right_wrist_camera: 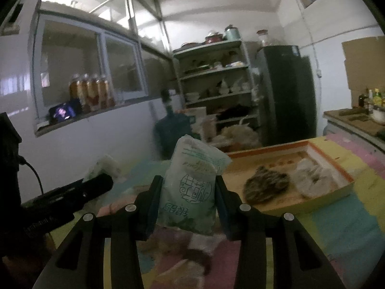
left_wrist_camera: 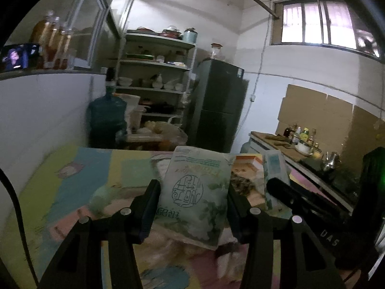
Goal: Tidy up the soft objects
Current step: 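Carry both packets in the grippers over the cardboard tray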
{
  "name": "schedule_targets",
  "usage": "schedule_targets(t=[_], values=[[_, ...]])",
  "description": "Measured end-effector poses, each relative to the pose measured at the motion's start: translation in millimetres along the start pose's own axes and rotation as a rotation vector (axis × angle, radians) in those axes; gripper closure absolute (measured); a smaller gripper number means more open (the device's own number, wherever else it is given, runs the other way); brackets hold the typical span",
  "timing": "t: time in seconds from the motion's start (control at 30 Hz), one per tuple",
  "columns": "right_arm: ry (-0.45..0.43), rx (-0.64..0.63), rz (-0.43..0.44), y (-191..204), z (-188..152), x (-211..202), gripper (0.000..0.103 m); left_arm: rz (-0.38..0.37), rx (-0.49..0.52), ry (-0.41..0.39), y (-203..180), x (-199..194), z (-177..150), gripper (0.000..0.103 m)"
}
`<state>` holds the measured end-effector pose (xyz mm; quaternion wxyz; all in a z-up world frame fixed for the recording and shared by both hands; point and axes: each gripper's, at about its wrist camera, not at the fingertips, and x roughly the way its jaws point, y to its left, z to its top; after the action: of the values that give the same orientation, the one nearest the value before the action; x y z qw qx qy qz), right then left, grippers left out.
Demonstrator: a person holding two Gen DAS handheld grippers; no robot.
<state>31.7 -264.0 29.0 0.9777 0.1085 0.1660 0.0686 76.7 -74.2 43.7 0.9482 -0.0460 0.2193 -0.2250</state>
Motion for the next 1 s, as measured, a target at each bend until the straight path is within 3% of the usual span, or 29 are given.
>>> schedule_targets(t=[0.23,0.5,0.83,1.0], values=[[-0.022,-0.009,-0.044,-41,19,3,0.06,-0.047,0.0,0.032,-31,35,22,0.051],[-0.044,-0.037,-0.072,-85,38,10,0.06,-0.035,0.024,0.073,-66,84,48,0.051],[-0.016,-0.093,-0.106,-137,68,32,0.06,0.036,-0.01,0.126,-86,150,68,0.051],[0.043,-0.117,-0.102,-166,84,55,0.06,0.059,-0.042,0.17,-89,182,74,0.051]])
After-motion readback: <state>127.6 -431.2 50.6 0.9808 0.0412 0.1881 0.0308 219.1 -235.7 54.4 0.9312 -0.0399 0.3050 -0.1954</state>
